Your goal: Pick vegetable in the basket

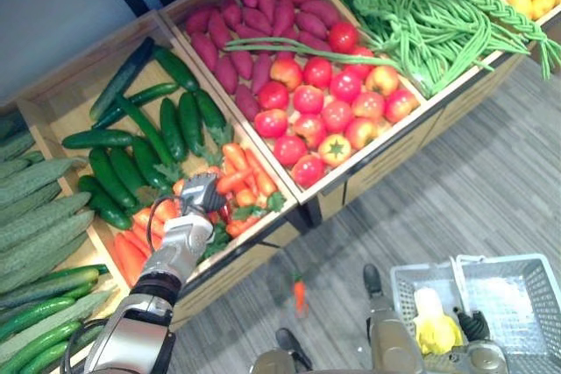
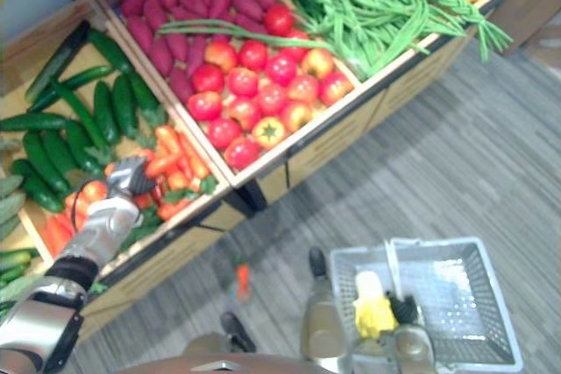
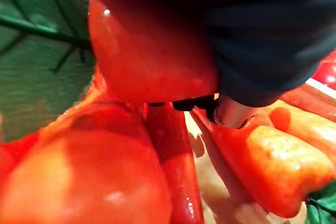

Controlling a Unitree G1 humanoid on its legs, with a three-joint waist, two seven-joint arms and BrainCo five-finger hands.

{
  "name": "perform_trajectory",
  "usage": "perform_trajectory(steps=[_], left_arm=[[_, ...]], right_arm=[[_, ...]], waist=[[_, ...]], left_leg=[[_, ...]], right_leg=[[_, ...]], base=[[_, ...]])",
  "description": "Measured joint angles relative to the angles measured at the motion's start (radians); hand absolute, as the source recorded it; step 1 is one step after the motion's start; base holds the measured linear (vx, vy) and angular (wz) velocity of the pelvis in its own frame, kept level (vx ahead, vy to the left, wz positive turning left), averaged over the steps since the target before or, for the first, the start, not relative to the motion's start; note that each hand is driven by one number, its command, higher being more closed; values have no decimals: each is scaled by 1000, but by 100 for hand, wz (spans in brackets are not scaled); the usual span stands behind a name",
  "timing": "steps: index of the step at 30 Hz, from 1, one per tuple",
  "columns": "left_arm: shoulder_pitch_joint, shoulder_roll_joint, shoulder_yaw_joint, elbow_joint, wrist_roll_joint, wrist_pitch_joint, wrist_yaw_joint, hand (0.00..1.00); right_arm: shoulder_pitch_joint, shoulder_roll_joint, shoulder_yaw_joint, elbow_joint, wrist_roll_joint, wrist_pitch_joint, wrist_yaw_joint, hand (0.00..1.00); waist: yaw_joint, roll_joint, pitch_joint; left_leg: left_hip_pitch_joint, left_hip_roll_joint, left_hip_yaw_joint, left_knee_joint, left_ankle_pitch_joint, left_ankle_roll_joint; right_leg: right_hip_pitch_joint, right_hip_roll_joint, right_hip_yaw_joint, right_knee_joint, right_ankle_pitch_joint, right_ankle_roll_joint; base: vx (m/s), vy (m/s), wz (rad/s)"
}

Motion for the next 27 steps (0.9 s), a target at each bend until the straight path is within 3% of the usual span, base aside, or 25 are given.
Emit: perform_trajectory(steps=[5, 9, 18, 27], left_arm=[[3, 1, 2, -8, 1, 2, -10, 100], [26, 28, 7, -120, 1, 14, -16, 100], [97, 84, 87, -323, 9, 19, -16, 100], [206, 155, 67, -548, 9, -70, -43, 100]], right_arm=[[2, 0, -11, 16, -36, 1, 0, 100], [4, 6, -22, 24, -39, 14, 3, 100], [50, 32, -67, 30, -42, 31, 20, 100], [70, 20, -116, 33, -95, 37, 48, 100]], waist=[[3, -2, -1], [3, -7, -8], [20, -29, -77], [31, -44, -123]], left_leg=[[1, 2, -37, 7, 5, 5], [5, -1, -78, 9, 11, 8], [20, -2, -116, 5, 14, 8], [38, -10, -142, 2, 15, 10]], right_leg=[[28, -9, -32, -1, -1, -1], [64, -14, -68, -12, -1, -1], [114, -17, -104, -38, -1, -1], [158, -27, -125, -61, 1, -1]], base=[[-40, -46, 22], [-24, -37, 25], [-7, -24, 12], [-18, -18, 8]])
